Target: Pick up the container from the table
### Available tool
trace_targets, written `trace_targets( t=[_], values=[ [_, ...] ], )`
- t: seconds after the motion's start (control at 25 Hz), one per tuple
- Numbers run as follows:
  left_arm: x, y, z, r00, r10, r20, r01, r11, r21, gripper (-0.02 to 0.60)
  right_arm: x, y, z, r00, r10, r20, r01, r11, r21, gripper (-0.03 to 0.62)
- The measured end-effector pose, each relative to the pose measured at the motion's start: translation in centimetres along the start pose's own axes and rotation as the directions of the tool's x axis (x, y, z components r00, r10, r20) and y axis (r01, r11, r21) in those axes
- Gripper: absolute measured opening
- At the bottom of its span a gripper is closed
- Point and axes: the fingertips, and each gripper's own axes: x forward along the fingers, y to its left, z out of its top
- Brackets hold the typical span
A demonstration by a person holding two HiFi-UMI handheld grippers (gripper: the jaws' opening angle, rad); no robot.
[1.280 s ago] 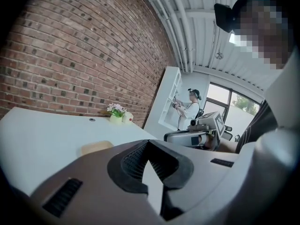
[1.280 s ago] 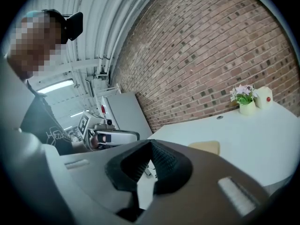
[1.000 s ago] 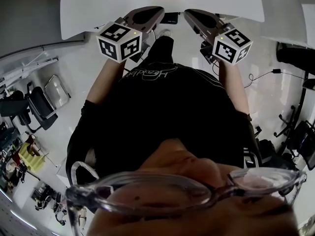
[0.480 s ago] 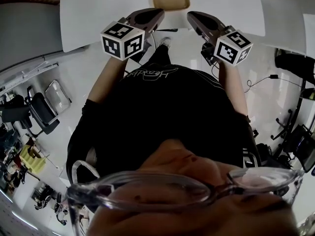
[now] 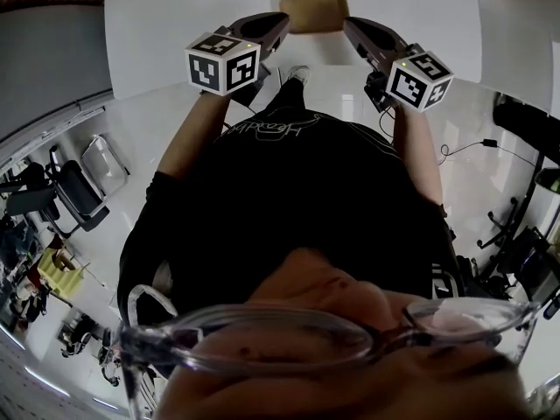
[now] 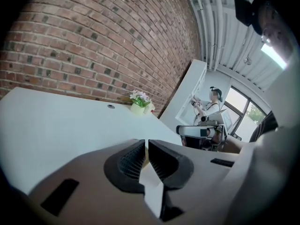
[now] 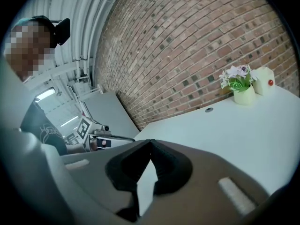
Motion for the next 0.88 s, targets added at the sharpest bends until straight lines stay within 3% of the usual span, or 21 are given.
trace_targets(
  t=[0.2, 0.28, 0.4, 0.52, 0.72, 0.88],
  values=[
    [3.2, 3.3, -1.1, 0.998, 0.021, -0.066, -0.026, 0.996, -0.080, 0.011, 0.7, -5.7, -0.3, 0.997, -0.077, -0.028, 0.078, 0.996, 0.042, 0.006],
    [3.3, 3.8, -1.6, 0.996, 0.036, -0.081, -0.044, 0.994, -0.098, 0.020, 0.4, -6.5, -0.6, 0.994, -0.098, -0.042, 0.101, 0.993, 0.055, 0.050],
    [3.1, 4.7, -2.3, 0.993, 0.058, -0.101, -0.070, 0.990, -0.121, 0.052, 0.4, -7.2, -1.3, 0.990, -0.128, -0.063, 0.132, 0.989, 0.065, 0.055],
    [3.0, 5.4, -2.9, 0.991, 0.065, -0.121, -0.084, 0.982, -0.167, 0.086, 0.5, -7.9, -2.1, 0.984, -0.156, -0.086, 0.163, 0.984, 0.073, 0.100],
    [3.3, 6.7, -4.5, 0.985, 0.076, -0.155, -0.115, 0.959, -0.260, 0.162, 0.9, -9.1, -3.7, 0.973, -0.183, -0.139, 0.198, 0.975, 0.101, 0.147],
    [3.9, 6.8, -5.5, 0.985, 0.047, -0.168, -0.107, 0.923, -0.369, 0.186, 1.0, -9.9, -4.8, 0.967, -0.184, -0.178, 0.213, 0.965, 0.155, 0.158]
  ],
)
